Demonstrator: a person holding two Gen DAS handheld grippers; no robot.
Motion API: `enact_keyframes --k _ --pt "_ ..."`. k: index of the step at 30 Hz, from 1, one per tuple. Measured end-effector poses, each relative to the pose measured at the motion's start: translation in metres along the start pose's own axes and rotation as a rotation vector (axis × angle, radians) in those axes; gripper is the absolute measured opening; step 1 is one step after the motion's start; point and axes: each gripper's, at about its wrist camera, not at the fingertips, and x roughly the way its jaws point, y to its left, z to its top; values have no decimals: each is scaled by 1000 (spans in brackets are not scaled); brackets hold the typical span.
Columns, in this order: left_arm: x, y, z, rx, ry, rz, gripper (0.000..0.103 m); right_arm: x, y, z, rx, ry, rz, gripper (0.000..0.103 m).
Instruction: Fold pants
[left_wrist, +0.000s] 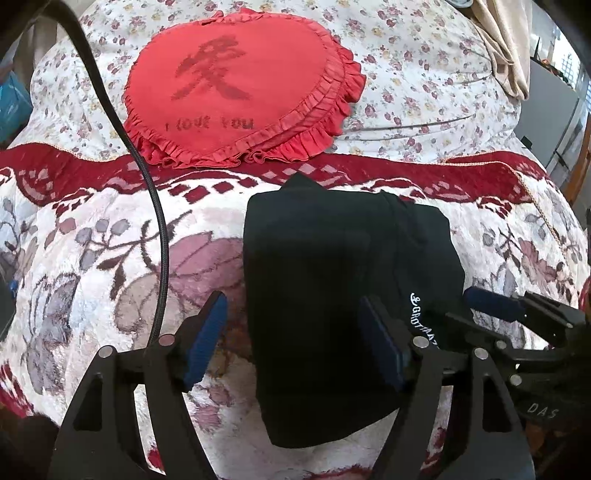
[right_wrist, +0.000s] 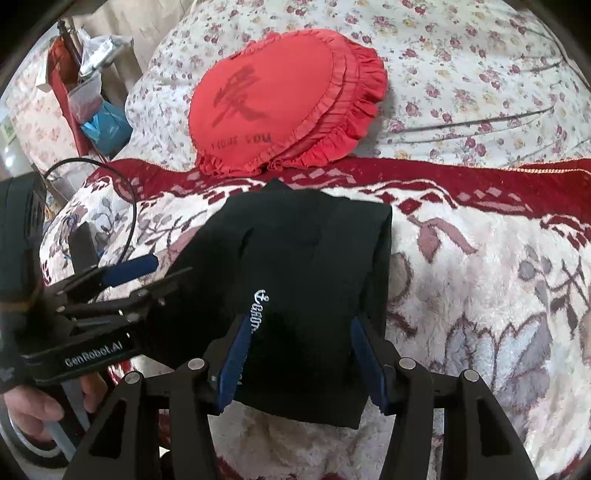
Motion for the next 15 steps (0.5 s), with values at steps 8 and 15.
enact_keyframes --k 8,15 --pt "6 2 -1 -6 16 9 74 6 -9 -5 13 29 -13 54" --pt "8 4 -1 -15 20 10 74 1 -9 2 18 2 -21 54"
